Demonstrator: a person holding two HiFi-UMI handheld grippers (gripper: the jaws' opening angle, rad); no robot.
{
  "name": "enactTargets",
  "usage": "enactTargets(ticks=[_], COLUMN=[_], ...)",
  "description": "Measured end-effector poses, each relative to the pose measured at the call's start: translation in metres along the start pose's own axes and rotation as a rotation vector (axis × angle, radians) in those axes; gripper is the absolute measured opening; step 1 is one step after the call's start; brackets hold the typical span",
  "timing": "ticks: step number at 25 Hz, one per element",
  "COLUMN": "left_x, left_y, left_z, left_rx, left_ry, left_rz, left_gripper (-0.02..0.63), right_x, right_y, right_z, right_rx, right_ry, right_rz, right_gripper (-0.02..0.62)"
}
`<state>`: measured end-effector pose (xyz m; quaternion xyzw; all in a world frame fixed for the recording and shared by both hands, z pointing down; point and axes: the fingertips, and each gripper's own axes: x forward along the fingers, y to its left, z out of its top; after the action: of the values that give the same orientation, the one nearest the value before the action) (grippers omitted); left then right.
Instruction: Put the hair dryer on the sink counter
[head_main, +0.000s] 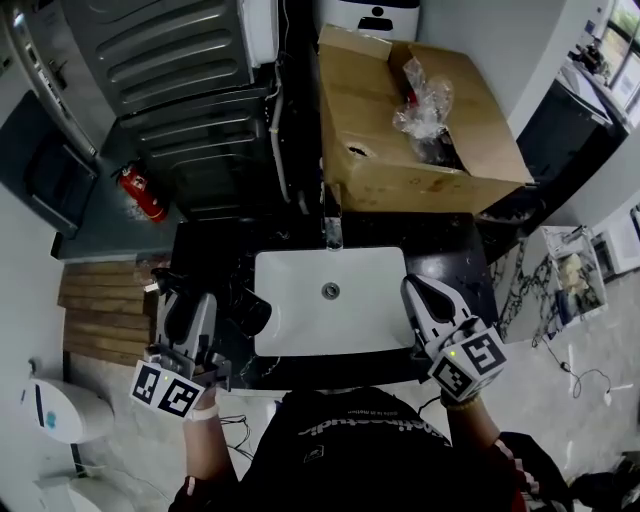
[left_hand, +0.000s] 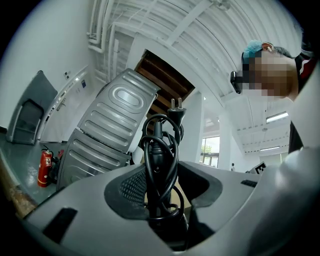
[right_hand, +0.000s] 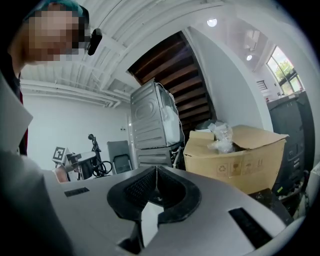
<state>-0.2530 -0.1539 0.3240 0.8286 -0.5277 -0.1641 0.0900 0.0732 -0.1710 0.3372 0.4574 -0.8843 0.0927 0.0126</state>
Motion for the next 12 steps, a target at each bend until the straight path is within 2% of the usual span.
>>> enactTargets(ticks=[6, 12], left_x=[0.001, -0.02], left_y=[-0.002, 0.013], left_z=[-0.006, -0.001], left_rx=[0.019, 0.054], left_ry=[0.006, 0.015], left_rz=[0.071, 0.15], left_gripper=[0.196, 0.196], right_x=[0.007, 0.022], right_y=[-0.02, -0.019], right_z=[0.002, -0.002], right_rx=[0.005, 0.017], right_ry=[0.004, 0.016], right_rz=[0.042, 0.093], right_gripper=[0.041, 0.041])
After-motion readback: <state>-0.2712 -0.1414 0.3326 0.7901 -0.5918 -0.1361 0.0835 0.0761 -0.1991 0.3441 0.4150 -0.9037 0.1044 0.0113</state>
